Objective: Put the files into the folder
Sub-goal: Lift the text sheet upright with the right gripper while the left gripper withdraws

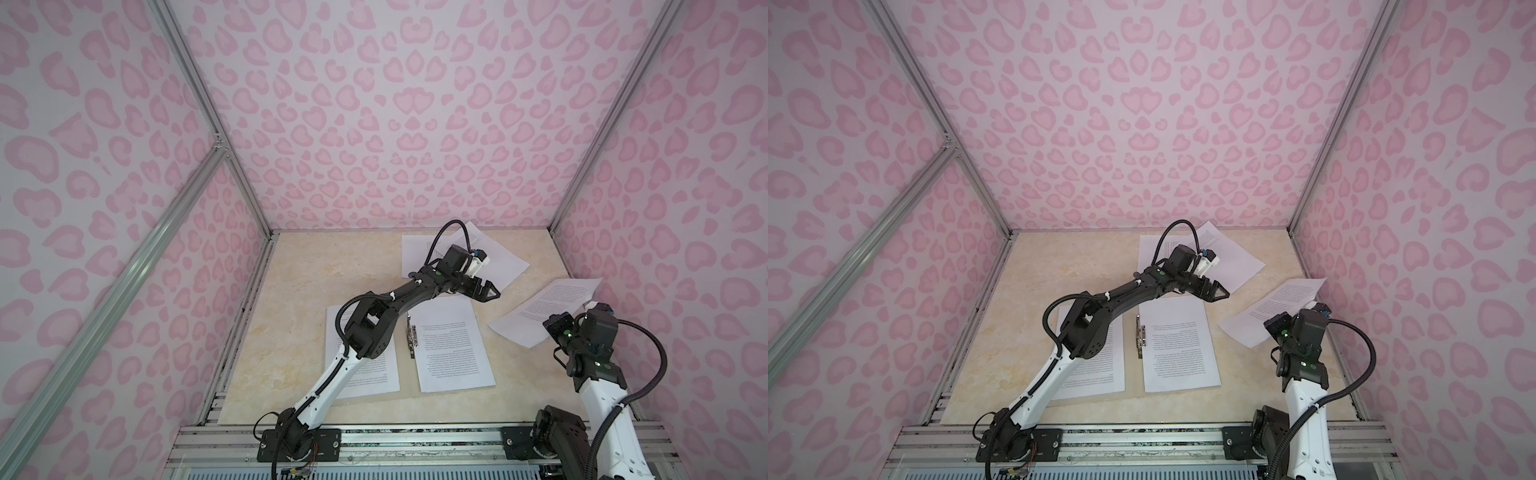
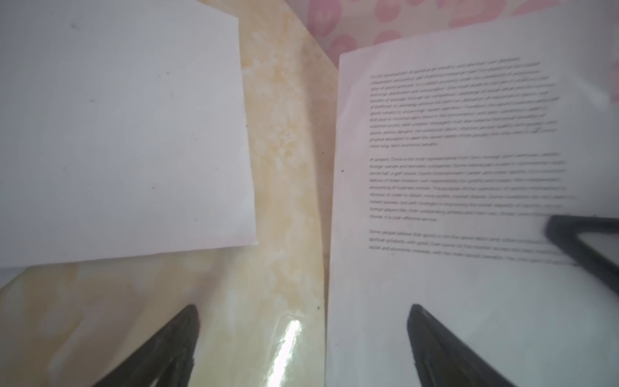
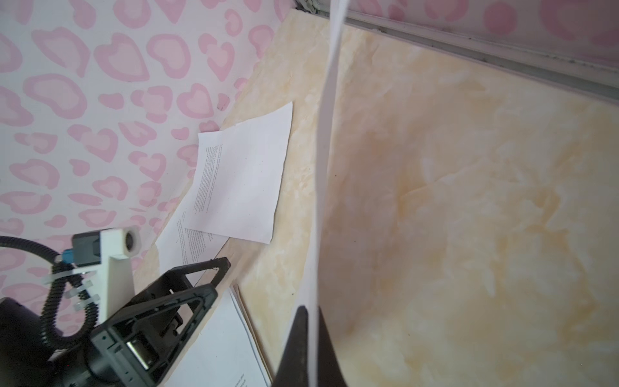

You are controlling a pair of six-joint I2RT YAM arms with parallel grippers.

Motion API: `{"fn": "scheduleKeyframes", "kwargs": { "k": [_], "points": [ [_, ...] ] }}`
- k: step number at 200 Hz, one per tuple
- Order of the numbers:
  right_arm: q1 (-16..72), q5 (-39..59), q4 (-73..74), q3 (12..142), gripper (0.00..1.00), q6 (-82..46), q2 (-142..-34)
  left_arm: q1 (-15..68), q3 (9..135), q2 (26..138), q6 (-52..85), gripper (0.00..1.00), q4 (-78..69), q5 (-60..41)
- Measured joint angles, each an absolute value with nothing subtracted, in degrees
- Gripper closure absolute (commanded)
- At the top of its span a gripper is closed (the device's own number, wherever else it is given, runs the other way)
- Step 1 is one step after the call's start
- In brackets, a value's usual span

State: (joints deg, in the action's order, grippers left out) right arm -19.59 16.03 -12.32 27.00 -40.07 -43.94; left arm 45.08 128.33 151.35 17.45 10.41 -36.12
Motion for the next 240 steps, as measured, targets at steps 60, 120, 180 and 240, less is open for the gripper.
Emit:
{"fn": "scheduleKeyframes", "kwargs": {
  "k": [60, 120, 180, 240],
  "points": [
    [-17.6, 14.0, -11.0, 28.9, 1.00, -38.6, -47.8, 43.4, 107.2, 141.5, 9.0, 0.01, -4.7, -31.7],
    [-15.6, 15.0, -9.2, 29.1, 1.00, -38.4, -49.6, 36.4, 103.7, 137.6, 10.5, 0.01, -12.1, -28.6],
    [-10.6, 11.3, -8.8, 36.0, 1.00, -35.8, -50.0, 33.3, 87.8, 131.1, 11.6, 0.02, -10.7, -23.2],
    [-2.2, 8.7, -6.9, 41.7, 1.00, -35.5, -58.1, 31.4, 74.7, 118.3, 6.5, 0.04, -13.2, -16.2]
  ]
}}
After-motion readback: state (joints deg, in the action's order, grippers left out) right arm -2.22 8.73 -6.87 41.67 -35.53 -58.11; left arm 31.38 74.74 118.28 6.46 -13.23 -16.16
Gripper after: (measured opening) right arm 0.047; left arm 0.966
